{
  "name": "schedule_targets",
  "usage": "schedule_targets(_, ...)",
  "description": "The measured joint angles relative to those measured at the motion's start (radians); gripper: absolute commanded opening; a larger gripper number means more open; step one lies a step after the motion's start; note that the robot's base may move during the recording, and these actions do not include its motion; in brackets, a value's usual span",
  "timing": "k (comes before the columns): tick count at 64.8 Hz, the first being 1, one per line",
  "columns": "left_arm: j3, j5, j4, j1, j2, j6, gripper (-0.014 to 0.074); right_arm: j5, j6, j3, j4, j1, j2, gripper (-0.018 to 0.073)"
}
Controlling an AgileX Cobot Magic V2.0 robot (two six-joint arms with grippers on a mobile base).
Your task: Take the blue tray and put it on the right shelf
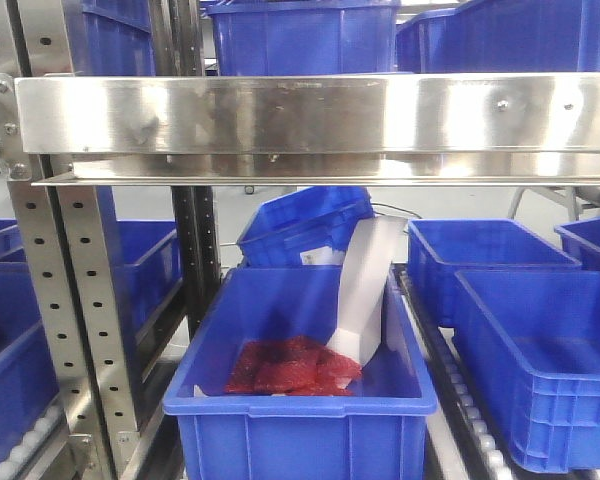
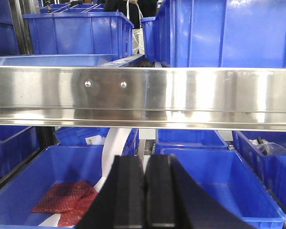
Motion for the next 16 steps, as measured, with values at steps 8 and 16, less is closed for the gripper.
schedule_targets(8,0.000,0.000,0.000,0.000,0.000,0.000,-0.0048,0.000,0.000,0.000,0.000,0.000,0.000,0.0057)
schedule_targets(16,0.000,0.000,0.000,0.000,0.000,0.000,-0.0048,0.000,0.000,0.000,0.000,0.000,0.000,0.0057)
